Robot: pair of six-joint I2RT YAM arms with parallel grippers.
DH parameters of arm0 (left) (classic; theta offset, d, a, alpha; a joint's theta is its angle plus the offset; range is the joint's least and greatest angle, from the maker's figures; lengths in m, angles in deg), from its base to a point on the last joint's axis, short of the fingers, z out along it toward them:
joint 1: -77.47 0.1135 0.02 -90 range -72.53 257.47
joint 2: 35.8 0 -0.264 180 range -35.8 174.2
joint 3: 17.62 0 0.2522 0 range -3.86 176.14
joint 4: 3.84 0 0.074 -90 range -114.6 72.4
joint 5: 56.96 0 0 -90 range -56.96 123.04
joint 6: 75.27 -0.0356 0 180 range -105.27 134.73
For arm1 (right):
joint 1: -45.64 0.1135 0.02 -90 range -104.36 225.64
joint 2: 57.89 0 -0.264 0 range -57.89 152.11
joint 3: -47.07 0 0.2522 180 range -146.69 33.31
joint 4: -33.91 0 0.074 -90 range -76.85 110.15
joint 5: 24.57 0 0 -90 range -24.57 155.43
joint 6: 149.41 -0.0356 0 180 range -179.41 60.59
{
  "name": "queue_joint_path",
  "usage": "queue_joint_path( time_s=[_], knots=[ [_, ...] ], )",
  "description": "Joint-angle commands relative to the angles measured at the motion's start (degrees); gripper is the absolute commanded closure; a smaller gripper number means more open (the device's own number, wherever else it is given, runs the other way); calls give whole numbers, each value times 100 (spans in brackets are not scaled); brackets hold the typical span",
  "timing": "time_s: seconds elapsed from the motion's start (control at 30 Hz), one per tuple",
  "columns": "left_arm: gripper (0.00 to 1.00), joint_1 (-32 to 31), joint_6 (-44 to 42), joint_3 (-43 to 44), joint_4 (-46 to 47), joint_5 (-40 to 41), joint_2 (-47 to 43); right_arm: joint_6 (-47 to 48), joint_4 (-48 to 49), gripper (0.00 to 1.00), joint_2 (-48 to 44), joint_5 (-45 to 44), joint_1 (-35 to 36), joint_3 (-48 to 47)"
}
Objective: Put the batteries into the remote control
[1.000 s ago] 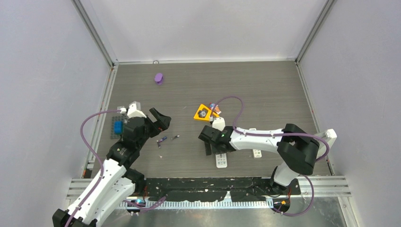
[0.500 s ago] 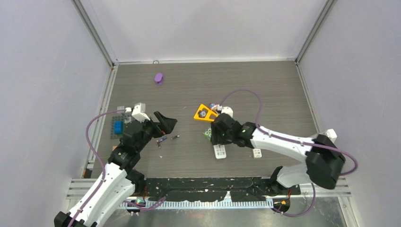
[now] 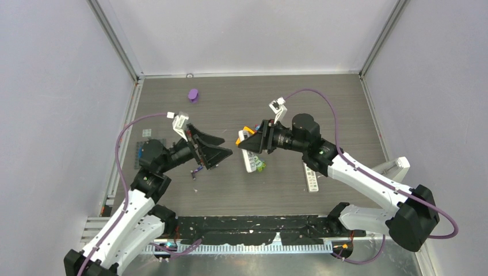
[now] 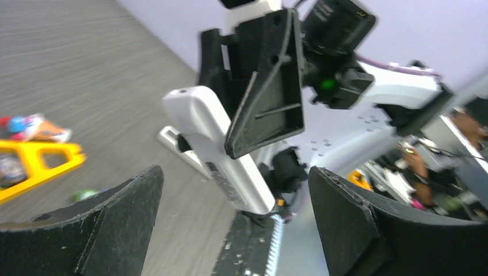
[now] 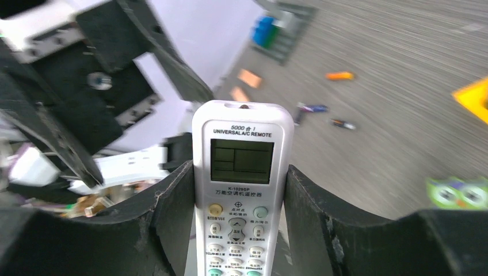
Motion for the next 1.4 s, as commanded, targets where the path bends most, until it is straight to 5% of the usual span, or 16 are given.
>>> queue_joint_path(
  time_s=[0.0,0.43,0.77,0.93,1.1,1.37],
  knots=[
    [4,-88,1299,213,1828,-1214,542,-1439,2177,61,78,789,2,-224],
    [27,-460,2464,343,2722,-1061,1505,-1894,2946,60,451,583,118,-304],
    [100,-459,2749,284,2724,-1051,1884,-1649,2409,53,493,295,113,-372],
    [100,-460,2633,273,2363,-768,1826,-1394,1743,26,298,-10,124,-392],
    [100,-458,2244,387,762,210,1516,-822,641,2,-67,-670,119,-443],
    [100,-455,2400,765,-1754,2013,1038,387,-500,4,-727,-1867,545,-387]
  ],
)
